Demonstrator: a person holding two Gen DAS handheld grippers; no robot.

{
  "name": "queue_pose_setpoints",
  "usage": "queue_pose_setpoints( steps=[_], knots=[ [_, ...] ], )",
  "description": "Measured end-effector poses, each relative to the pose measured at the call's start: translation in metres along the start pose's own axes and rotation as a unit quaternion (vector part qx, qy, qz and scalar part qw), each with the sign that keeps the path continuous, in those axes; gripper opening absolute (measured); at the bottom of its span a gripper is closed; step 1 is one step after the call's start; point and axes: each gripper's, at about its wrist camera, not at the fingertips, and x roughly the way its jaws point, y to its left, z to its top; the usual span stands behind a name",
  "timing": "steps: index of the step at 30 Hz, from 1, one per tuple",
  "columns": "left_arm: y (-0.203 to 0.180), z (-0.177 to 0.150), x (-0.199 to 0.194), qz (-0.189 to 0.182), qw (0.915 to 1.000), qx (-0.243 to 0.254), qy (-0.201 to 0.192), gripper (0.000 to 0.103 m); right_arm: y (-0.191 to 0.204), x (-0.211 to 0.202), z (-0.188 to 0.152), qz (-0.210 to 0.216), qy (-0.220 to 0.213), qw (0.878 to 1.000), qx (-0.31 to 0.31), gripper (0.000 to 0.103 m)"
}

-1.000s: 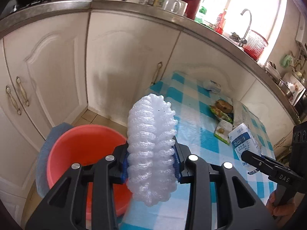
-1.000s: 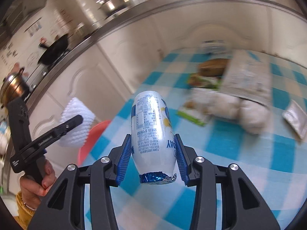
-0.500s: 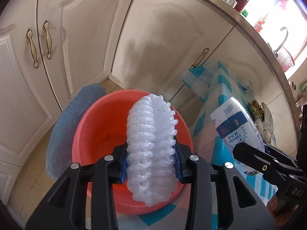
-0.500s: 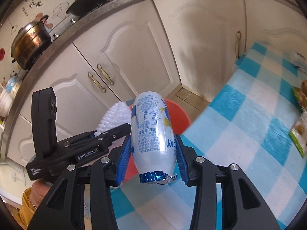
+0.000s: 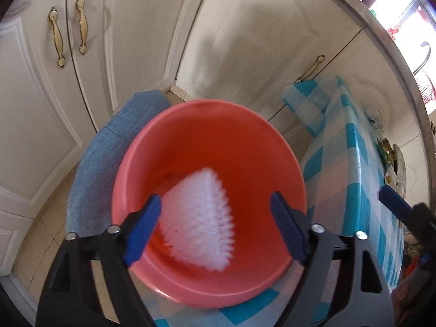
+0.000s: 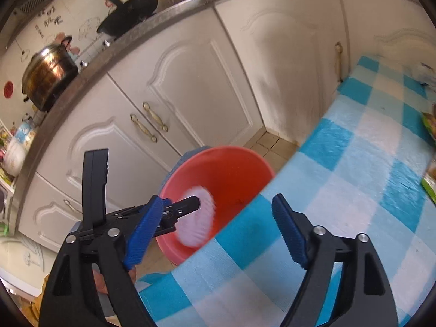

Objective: Collect trash
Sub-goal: 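Carry the foam net to the red bucket and open the left tool, then drop the water bottle into the red bucket from the right tool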

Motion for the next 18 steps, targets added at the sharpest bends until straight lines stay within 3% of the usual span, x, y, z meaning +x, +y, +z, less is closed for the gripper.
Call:
queue_pose_setpoints(
  steps=[4,10,15,18],
  knots=[
    [0.001,-0.002,-0.009,0.014,0.9999,0.000,-0.005,0.084,-0.028,-0.031,-0.013,0.015,-0.032,0.999,0.042,0.089],
    [-0.008,-0.007,-0.041,0.007,0.9980,0.018,-0.060,0.084,-0.063,-0.080,-0.032,0.027,-0.090,0.992,0.084,0.089],
    [-0.043,-0.013,-0.075,-0.023,0.9902,0.066,-0.121,0.086,-0.091,-0.114,-0.039,0.035,-0.135,0.982,0.125,0.089],
    [-0.077,-0.017,-0.087,-0.034,0.9851,0.111,-0.127,0.087,-0.103,-0.133,-0.040,0.026,-0.163,0.978,0.130,0.090]
  ],
)
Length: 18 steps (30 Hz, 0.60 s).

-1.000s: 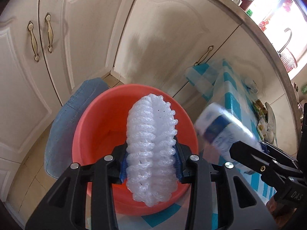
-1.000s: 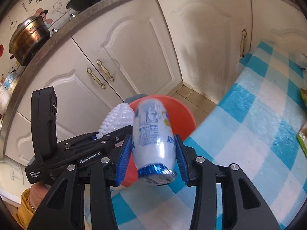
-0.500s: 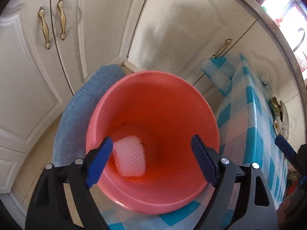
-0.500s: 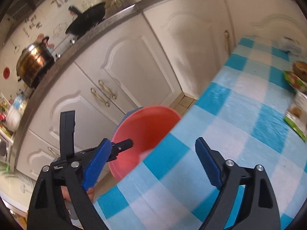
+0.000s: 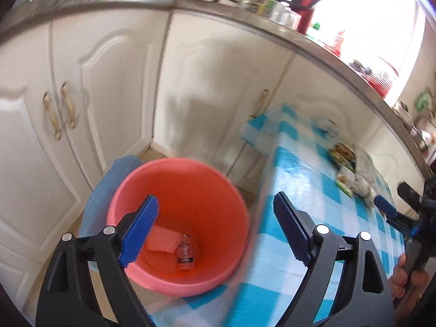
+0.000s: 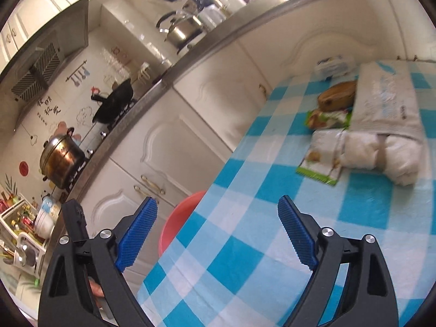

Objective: Collect trash
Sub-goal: 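Drop the water bottle into the red bucket from the right tool, then grasp the white wipes packet with the left tool while the right tool grasps the foil tray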

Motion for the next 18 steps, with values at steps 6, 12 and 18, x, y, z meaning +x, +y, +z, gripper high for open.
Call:
queue_pose_setpoints(
  steps=[6,12,18],
  knots=[
    [-0.066,0.008,-0.001,-0.008,0.9975,0.067,0.021,0.087,-0.038,-0.041,0.020,-0.023,-0.049,0.998,0.038,0.090],
    [-0.118,0.020,0.004,-0.032,0.9937,0.103,0.029,0.087,-0.090,-0.082,0.038,-0.068,-0.096,0.989,0.085,0.092],
    [-0.174,0.027,0.020,-0.061,0.9890,0.130,0.036,0.087,-0.144,-0.114,0.041,-0.127,-0.126,0.973,0.146,0.092]
  ],
)
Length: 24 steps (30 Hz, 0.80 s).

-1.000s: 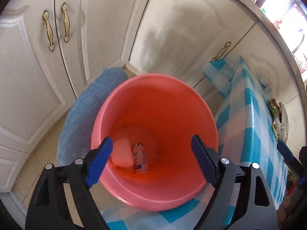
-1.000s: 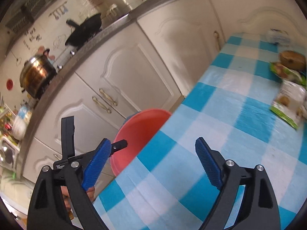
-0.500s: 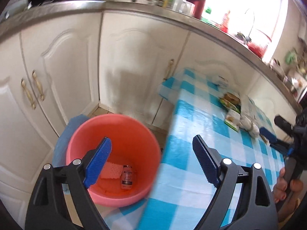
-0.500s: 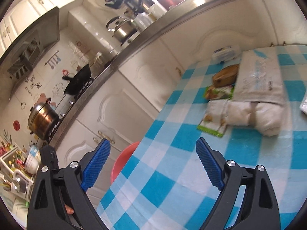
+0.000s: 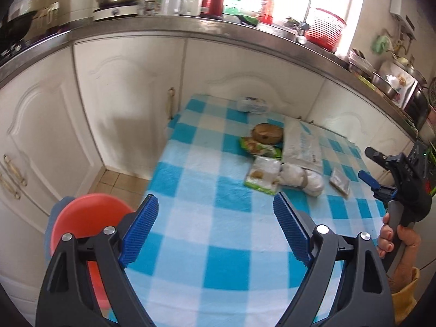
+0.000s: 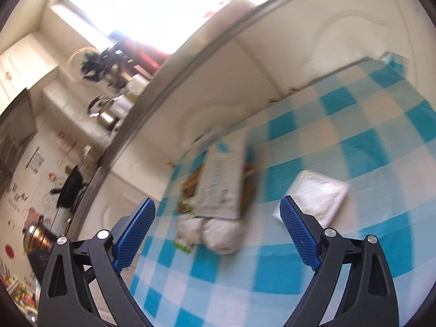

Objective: Collect trash
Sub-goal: 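Grasp the white wipes packet with the left tool while the right tool grasps the foil tray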

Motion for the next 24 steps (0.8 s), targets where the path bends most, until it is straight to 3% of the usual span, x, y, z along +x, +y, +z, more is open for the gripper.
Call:
queue_pose_setpoints(
  steps=[5,12,24],
  knots=[
    [-0.056,0.012,0.025,-0.039,0.9981,0.046,0.009,0.087,-0.035,-0.005,0.011,-0.047,-0.010,0.998,0.034,0.092],
    [-0.125,0.027,0.080,-0.079,0.9906,0.108,0.028,0.087,-0.052,-0.012,0.019,-0.091,-0.017,0.995,0.021,0.092],
    [-0.179,0.053,0.175,-0.038,0.9801,0.175,0.086,0.087,-0.055,-0.010,0.023,-0.093,-0.015,0.995,0.012,0.092]
  ],
)
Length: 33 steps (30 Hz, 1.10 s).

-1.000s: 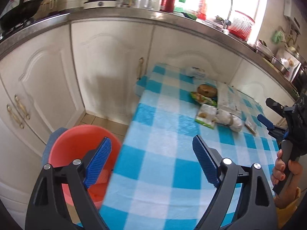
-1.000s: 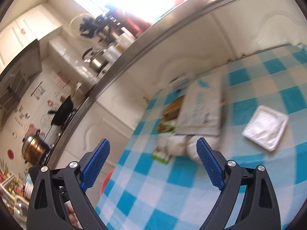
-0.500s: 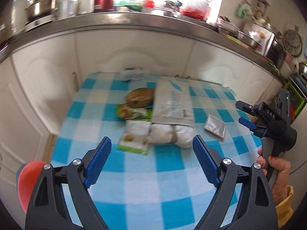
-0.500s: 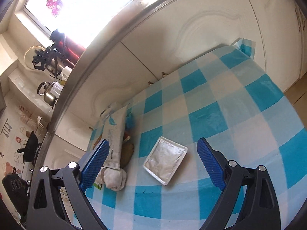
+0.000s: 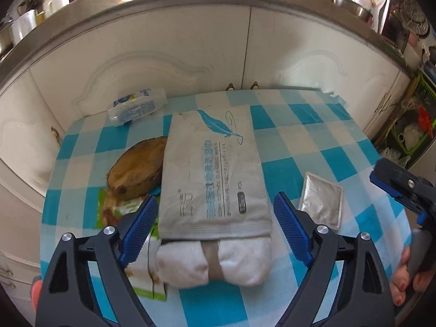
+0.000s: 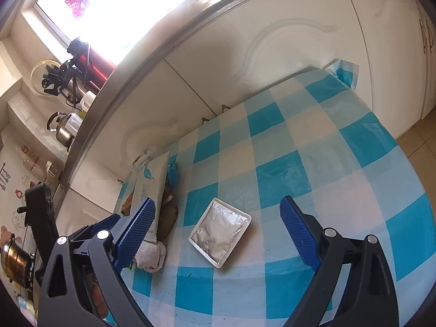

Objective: Collect trash
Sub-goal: 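Grasp the white wipes packet with the left tool while the right tool grasps the foil tray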

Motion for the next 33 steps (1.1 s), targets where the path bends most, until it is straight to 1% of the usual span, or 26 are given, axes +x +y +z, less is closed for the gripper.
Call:
queue_pose_setpoints(
  steps=[2,4,7,13,15,18,20,21,23,24,26,28,29,31,33],
  knots=[
    [-0.004,0.004,0.010,0.000,0.9999,0.008,0.010,0.087,0.001,0.002,0.000,-0.002,0.006,1.000,-0.006,0.092],
    [-0.007,0.007,0.018,0.010,0.9997,0.016,0.016,0.087,0.002,0.003,0.000,-0.003,0.009,1.000,-0.010,0.092],
    [-0.010,0.013,0.024,0.023,0.9993,0.028,0.012,0.087,0.002,0.003,0.000,-0.006,0.010,1.000,-0.013,0.092],
    [-0.005,0.019,0.029,0.021,0.9996,0.016,0.006,0.087,0.005,0.008,-0.002,-0.013,0.022,0.999,-0.025,0.092],
    [-0.005,0.018,0.029,0.020,0.9997,0.015,0.000,0.085,0.007,0.010,-0.003,-0.017,0.025,0.999,-0.034,0.092],
    [-0.007,0.017,0.026,0.011,0.9998,0.009,-0.012,0.076,0.009,0.012,-0.005,-0.024,0.029,0.998,-0.042,0.092],
    [-0.008,0.016,0.022,0.003,0.9998,0.006,-0.017,0.065,0.010,0.015,-0.006,-0.029,0.033,0.998,-0.046,0.092],
    [-0.010,0.015,0.021,0.006,0.9998,0.007,-0.018,0.064,0.010,0.016,-0.006,-0.030,0.036,0.998,-0.047,0.092],
    [-0.011,0.015,0.020,0.001,0.9997,0.004,-0.022,0.056,0.010,0.019,-0.008,-0.032,0.042,0.997,-0.050,0.092],
    [-0.011,0.015,0.019,-0.002,0.9997,0.001,-0.024,0.055,0.010,0.019,-0.008,-0.034,0.043,0.997,-0.051,0.092],
    [-0.011,0.014,0.017,-0.008,0.9996,-0.002,-0.025,0.048,0.011,0.021,-0.010,-0.037,0.045,0.997,-0.056,0.092],
    [-0.011,0.013,0.014,-0.011,0.9996,-0.006,-0.025,0.043,0.012,0.022,-0.011,-0.039,0.048,0.996,-0.062,0.092],
    [-0.010,0.013,0.013,-0.014,0.9996,-0.010,-0.024,0.043,0.013,0.023,-0.012,-0.040,0.050,0.996,-0.064,0.092],
    [-0.007,0.011,0.007,-0.021,0.9994,-0.016,-0.025,0.043,0.014,0.025,-0.013,-0.039,0.053,0.996,-0.067,0.092],
    [-0.004,0.008,0.000,-0.019,0.9991,-0.022,-0.029,0.047,0.014,0.026,-0.014,-0.036,0.055,0.996,-0.067,0.092]
  ],
)
